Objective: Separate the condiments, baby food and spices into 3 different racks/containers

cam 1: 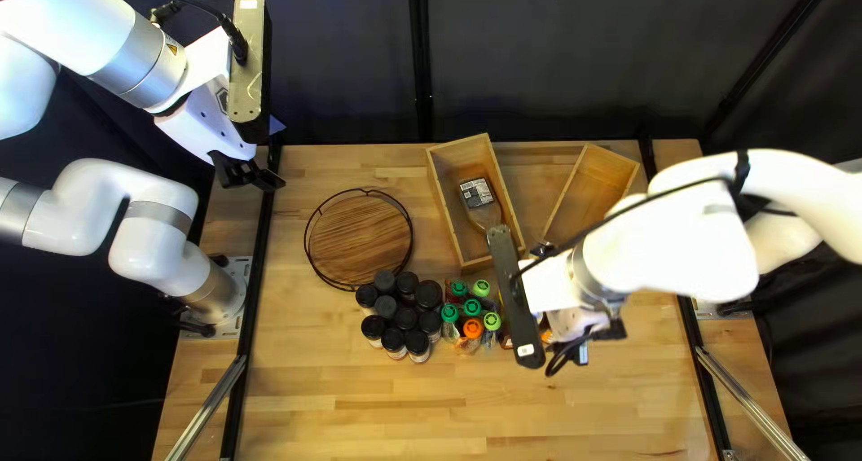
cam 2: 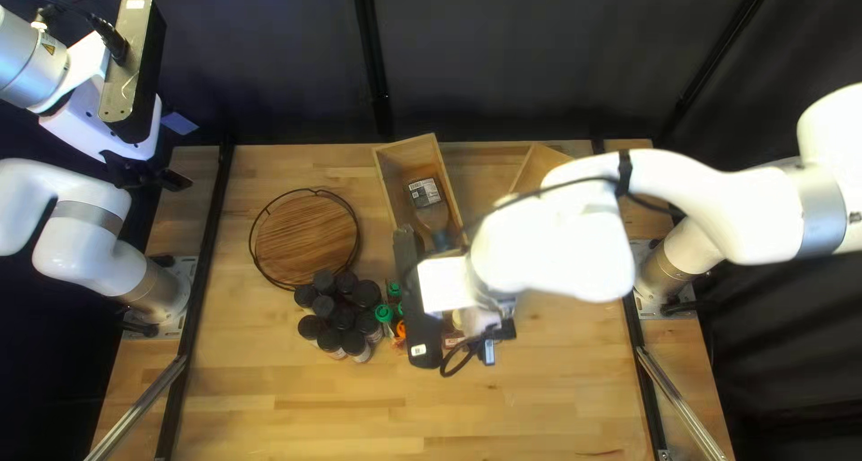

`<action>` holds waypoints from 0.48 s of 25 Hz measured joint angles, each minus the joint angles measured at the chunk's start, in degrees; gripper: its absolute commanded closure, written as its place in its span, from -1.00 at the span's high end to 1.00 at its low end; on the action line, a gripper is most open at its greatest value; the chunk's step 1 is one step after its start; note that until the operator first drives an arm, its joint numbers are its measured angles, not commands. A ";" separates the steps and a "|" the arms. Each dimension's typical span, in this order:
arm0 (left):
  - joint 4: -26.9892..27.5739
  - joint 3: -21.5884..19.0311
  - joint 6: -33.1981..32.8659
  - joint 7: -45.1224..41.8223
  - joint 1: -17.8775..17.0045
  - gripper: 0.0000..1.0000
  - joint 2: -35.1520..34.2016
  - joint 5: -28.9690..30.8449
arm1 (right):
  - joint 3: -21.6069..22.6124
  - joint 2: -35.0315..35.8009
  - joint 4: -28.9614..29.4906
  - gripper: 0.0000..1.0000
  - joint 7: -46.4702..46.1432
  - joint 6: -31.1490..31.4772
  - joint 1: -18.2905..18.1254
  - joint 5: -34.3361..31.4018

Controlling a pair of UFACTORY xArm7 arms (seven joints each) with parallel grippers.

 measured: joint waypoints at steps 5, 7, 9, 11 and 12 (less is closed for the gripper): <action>0.00 0.00 0.00 0.00 0.00 1.00 0.00 0.00 | 5.17 0.60 -2.19 1.00 3.77 -2.95 -4.32 -1.83; 0.00 0.00 0.00 0.00 0.00 1.00 0.00 0.00 | 6.12 0.89 -3.00 1.00 4.59 -3.57 -5.26 -2.12; 0.00 0.00 0.00 0.00 0.00 1.00 0.00 0.00 | 6.56 1.04 -3.81 1.00 5.00 -4.09 -5.81 -2.21; 0.00 0.00 0.00 0.00 0.00 1.00 0.00 0.00 | 6.75 1.09 -4.82 1.00 5.22 -4.77 -6.14 -2.12; 0.00 0.00 0.00 0.00 0.00 1.00 0.00 0.00 | 6.81 1.08 -5.22 1.00 5.28 -5.05 -6.25 -2.03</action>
